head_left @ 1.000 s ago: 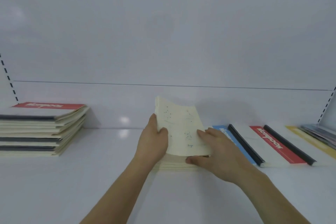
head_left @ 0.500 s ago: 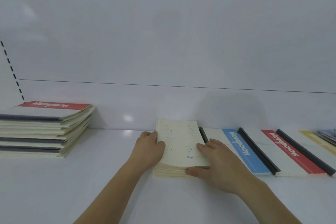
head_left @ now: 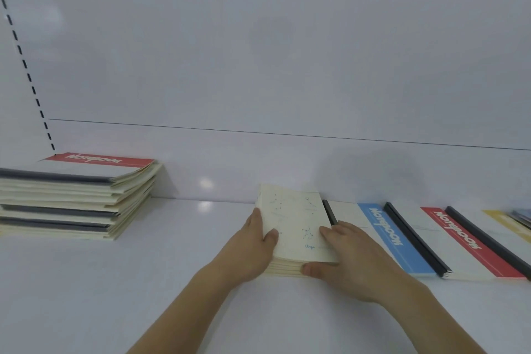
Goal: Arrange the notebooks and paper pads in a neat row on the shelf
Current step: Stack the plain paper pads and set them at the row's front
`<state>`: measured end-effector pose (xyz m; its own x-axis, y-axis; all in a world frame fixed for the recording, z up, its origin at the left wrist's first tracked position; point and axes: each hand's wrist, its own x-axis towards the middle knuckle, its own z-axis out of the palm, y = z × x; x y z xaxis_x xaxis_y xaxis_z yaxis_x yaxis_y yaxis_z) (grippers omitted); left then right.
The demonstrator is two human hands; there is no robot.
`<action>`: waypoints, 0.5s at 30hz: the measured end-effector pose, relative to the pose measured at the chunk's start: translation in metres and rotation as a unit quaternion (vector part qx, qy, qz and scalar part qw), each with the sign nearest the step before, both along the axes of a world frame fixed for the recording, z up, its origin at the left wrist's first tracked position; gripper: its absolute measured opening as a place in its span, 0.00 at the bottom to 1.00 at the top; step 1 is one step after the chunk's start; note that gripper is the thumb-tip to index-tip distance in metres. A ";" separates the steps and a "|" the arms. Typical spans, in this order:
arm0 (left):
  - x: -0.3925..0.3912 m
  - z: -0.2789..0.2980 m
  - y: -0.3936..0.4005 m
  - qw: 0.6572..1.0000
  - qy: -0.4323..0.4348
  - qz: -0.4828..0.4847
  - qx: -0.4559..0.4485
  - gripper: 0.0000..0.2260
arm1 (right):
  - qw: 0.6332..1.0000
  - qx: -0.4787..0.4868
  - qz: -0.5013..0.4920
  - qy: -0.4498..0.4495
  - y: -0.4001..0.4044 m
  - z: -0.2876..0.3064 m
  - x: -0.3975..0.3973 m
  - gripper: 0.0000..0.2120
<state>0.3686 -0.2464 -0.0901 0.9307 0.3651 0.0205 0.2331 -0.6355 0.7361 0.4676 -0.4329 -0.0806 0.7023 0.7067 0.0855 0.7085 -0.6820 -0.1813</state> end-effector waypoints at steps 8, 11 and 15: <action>0.001 -0.007 0.000 0.995 -0.034 0.040 0.083 0.31 | 1.000 -0.004 -0.009 0.004 -0.007 -0.004 -0.003 0.47; -0.005 -0.003 -0.001 0.987 -0.099 0.060 0.108 0.28 | 0.999 0.030 -0.010 -0.015 -0.007 -0.001 -0.007 0.49; -0.028 0.005 0.001 0.970 -0.155 0.114 0.151 0.25 | 0.991 0.101 0.024 -0.085 0.010 0.009 -0.023 0.43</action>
